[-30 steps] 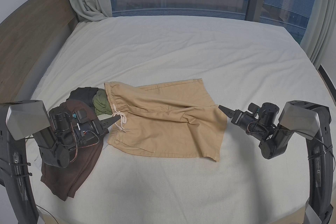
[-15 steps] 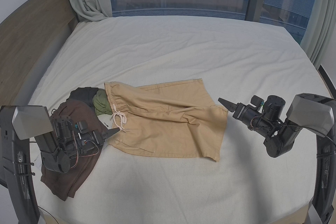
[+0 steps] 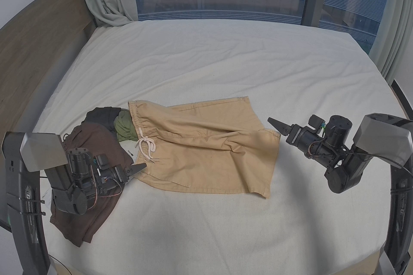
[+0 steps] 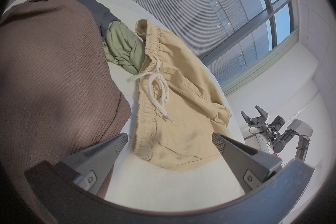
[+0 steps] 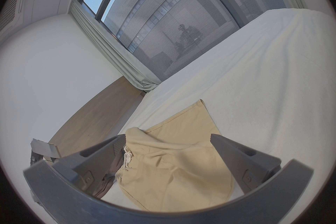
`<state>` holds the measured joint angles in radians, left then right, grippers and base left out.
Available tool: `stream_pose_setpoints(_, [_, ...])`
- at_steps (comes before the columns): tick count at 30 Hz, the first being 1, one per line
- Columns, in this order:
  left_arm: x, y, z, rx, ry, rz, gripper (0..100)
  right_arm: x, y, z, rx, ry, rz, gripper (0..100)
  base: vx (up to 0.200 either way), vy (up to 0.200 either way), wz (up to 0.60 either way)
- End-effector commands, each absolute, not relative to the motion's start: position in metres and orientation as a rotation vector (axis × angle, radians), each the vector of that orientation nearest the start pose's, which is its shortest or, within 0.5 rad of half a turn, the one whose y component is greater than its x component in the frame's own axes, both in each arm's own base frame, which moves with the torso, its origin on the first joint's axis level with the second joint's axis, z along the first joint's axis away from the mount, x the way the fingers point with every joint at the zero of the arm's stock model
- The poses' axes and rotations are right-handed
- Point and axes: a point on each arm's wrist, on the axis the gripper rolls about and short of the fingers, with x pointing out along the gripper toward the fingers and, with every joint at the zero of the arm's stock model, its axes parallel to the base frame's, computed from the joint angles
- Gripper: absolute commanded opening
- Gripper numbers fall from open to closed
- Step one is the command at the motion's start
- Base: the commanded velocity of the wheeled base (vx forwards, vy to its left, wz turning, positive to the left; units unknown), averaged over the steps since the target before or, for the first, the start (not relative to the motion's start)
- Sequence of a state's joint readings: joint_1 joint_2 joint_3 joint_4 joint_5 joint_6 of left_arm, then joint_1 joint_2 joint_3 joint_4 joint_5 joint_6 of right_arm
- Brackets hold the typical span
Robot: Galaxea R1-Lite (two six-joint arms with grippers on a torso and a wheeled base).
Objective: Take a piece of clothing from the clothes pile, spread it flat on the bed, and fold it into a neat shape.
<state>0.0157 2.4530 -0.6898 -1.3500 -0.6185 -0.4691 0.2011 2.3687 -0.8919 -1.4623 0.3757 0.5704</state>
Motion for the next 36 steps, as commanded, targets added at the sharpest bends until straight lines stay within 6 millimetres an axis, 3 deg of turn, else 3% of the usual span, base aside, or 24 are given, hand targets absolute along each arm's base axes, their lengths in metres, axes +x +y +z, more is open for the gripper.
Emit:
stream_pose_setpoints(1, [0.36,-0.008,-0.04,-0.586,0.555,-0.486,100,0.397,0.091,0.042,0.556,0.179,0.56,100,0.0,0.0,0.0])
stream_pose_setpoints(14, [0.364,-0.012,-0.052,-0.585,0.569,-0.495,100,0.396,0.091,0.041,0.556,0.183,0.562,100,0.0,0.0,0.0])
stream_pose_setpoints(15, [0.365,-0.012,-0.052,-0.584,0.567,-0.492,0,0.396,0.091,0.041,0.556,0.182,0.561,100,0.0,0.0,0.0])
stream_pose_setpoints(20, [0.367,-0.012,-0.052,-0.579,0.556,-0.486,0,0.389,0.09,0.032,0.546,0.224,0.55,100,0.0,0.0,0.0])
stream_pose_setpoints(29, [0.368,-0.012,-0.051,-0.577,0.55,-0.488,0,0.35,0.095,-0.009,0.435,0.478,0.537,100,0.0,0.0,0.0])
stream_pose_setpoints(36, [0.368,-0.012,-0.05,-0.574,0.54,-0.49,0,0.335,0.096,-0.025,0.429,0.621,0.514,100,0.0,0.0,0.0])
